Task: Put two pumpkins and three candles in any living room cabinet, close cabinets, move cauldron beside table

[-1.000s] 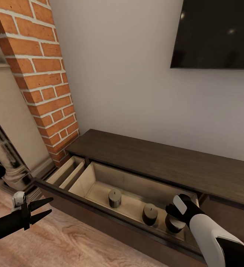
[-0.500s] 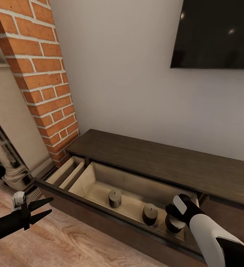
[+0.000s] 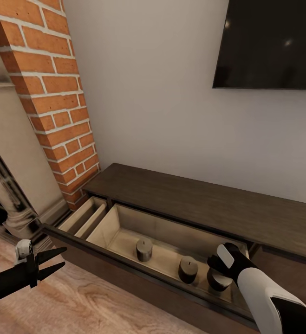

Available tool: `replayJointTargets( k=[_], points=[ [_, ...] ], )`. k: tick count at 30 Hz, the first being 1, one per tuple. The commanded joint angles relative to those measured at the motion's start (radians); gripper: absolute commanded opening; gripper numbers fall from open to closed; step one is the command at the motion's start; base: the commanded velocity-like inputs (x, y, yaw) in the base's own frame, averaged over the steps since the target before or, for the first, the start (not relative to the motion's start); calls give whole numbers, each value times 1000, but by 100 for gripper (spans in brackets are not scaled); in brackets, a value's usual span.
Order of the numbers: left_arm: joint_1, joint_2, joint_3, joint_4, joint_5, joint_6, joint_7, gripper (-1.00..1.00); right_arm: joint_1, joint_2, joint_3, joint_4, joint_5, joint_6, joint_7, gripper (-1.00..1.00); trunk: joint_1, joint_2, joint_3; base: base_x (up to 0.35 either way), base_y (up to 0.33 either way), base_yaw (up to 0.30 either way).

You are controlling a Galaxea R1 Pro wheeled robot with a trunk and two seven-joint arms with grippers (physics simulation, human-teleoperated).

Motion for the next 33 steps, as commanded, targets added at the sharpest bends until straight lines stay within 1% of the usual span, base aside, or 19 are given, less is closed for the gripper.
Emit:
replayJointTargets(
  k=[1, 14, 19, 25, 33],
  points=[
    [-1, 0, 1, 0, -8, 3, -9, 100, 0, 0, 0, -2, -13, 0, -9, 100, 0, 0, -1, 0, 0, 0],
    [-1, -1, 1, 0, -9, 3, -9, 100, 0, -1, 4, 0, -10, 2, -18, 100, 0, 0, -1, 0, 0, 0],
    [-1, -1, 1, 0, -9, 3, -9, 100, 0, -2, 5, -1, -11, 47, -1, 100, 0, 0, -1, 0, 0, 0],
    [-1, -1, 1, 0, -9, 3, -9, 100, 0, -3, 5, -2, -10, 61, 9, 100, 0, 0, -1, 0, 0, 0],
    [-1, -1, 1, 0, -9, 3, -9, 100, 0, -2, 5, -6, -6, 53, 5, 100, 0, 0, -1, 0, 0, 0]
  ],
)
